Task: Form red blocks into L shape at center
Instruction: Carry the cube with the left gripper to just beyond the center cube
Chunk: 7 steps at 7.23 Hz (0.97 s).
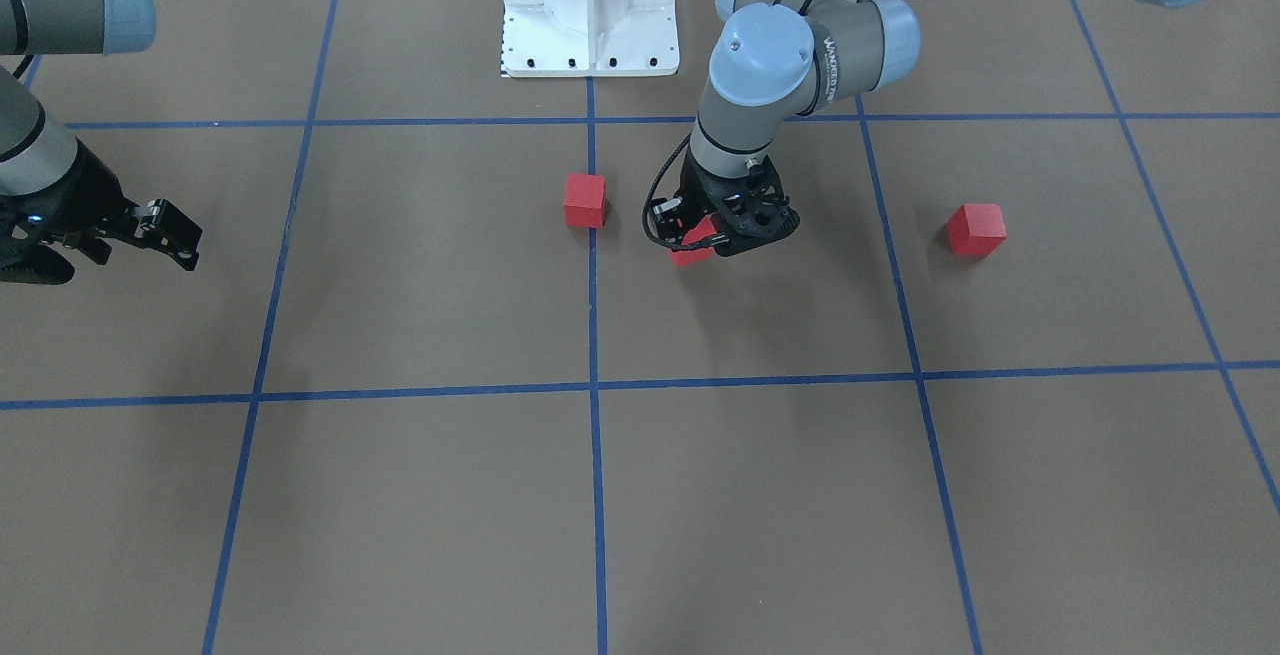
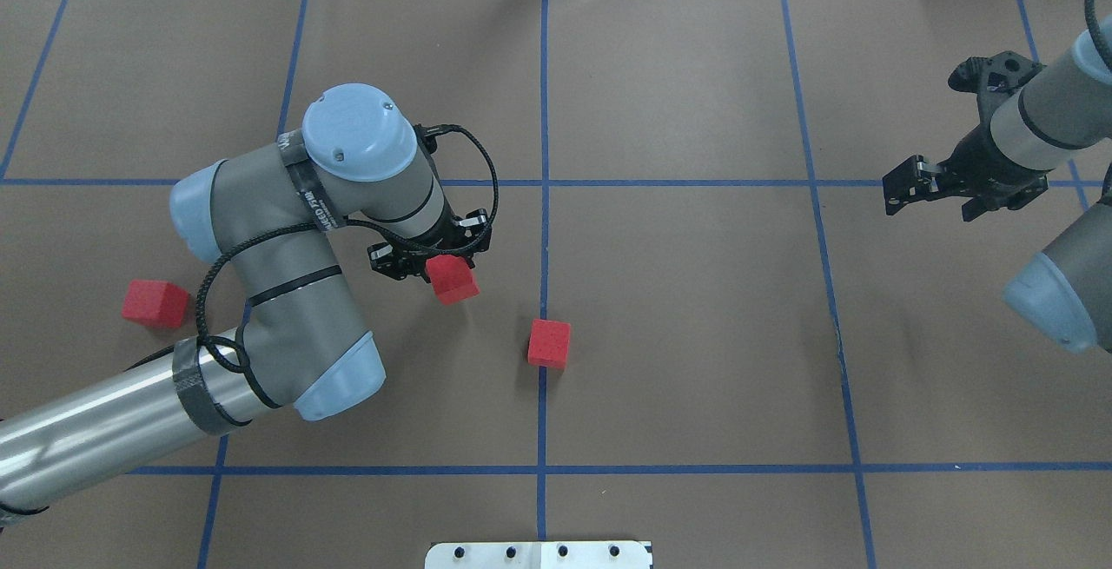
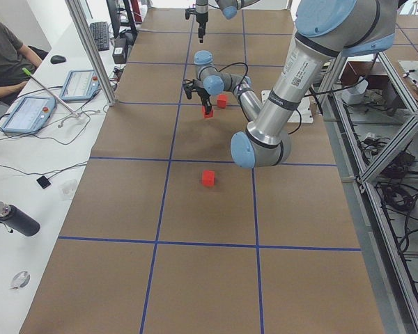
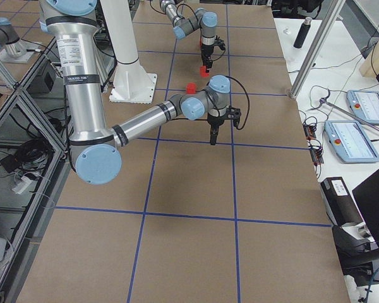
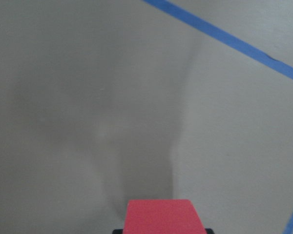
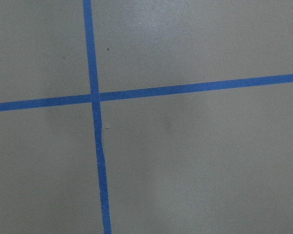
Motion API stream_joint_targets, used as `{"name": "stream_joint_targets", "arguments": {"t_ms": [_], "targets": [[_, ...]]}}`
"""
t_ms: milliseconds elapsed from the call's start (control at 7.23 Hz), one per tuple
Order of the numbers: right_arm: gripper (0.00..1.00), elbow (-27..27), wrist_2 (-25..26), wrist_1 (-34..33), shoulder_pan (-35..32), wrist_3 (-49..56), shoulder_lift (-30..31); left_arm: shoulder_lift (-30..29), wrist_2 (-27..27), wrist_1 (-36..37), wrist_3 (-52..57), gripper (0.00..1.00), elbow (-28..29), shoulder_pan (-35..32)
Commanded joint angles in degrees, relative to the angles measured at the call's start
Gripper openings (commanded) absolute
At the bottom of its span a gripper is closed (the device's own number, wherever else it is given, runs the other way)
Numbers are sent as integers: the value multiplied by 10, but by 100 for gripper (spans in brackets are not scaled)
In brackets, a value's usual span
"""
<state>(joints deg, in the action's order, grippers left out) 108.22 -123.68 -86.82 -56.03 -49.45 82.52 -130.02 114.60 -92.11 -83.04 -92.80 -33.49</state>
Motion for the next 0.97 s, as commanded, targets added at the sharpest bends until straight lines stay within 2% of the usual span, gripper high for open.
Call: {"name": "stream_joint_targets", "arguments": {"t_ms": [0,415,553,830], "targets": [[100,2,0,2,0,1,0,-80,0,23,77,0,61,5],[100,1,0,13,0,1,3,-113,-1,18,111,0,104,30],[100,1,0,13,0,1,4,-144,-1,18,111,0,142,32],[100,1,0,13,0,1,4,-150,-2,18,112,0,152,33]]}}
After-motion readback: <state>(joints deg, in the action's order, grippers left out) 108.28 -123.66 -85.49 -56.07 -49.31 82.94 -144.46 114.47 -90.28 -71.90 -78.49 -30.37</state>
